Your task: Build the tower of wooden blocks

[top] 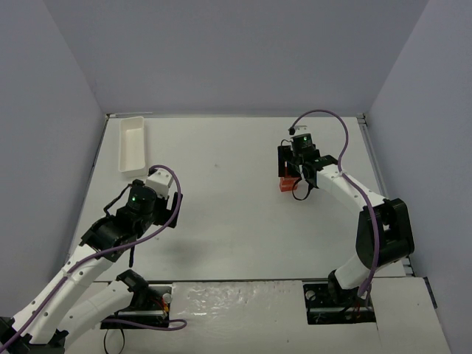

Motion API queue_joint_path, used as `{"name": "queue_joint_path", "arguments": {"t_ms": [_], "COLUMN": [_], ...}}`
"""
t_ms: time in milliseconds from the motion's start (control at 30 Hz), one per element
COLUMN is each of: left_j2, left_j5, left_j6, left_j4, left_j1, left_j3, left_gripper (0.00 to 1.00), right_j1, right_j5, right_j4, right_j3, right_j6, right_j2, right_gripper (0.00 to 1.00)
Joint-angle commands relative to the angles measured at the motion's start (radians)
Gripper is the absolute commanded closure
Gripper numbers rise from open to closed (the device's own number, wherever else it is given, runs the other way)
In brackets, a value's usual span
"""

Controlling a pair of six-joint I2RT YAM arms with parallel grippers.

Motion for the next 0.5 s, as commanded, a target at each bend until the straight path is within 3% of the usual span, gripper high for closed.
{"name": "queue_joint_path", "arguments": {"t_ms": [0, 467], "left_j2": [0.002, 0.008], "left_j5": [0.005, 0.007], "left_j6": [0.009, 0.011], "left_j4": [0.051, 0.051], "left_j1": [0.006, 0.006], "left_j3": [0.033, 0.033], "left_gripper": [0.21, 0.21], "right_j1": [-0.006, -0.006], "right_j5": [-0.012, -0.021], "right_j4": [0.040, 0.041], "right_j3": [0.007, 0.008], "right_j6": [-0.024, -0.042], "right_j2": [0.006, -0.005], "right_gripper": [0.32, 0.31]}}
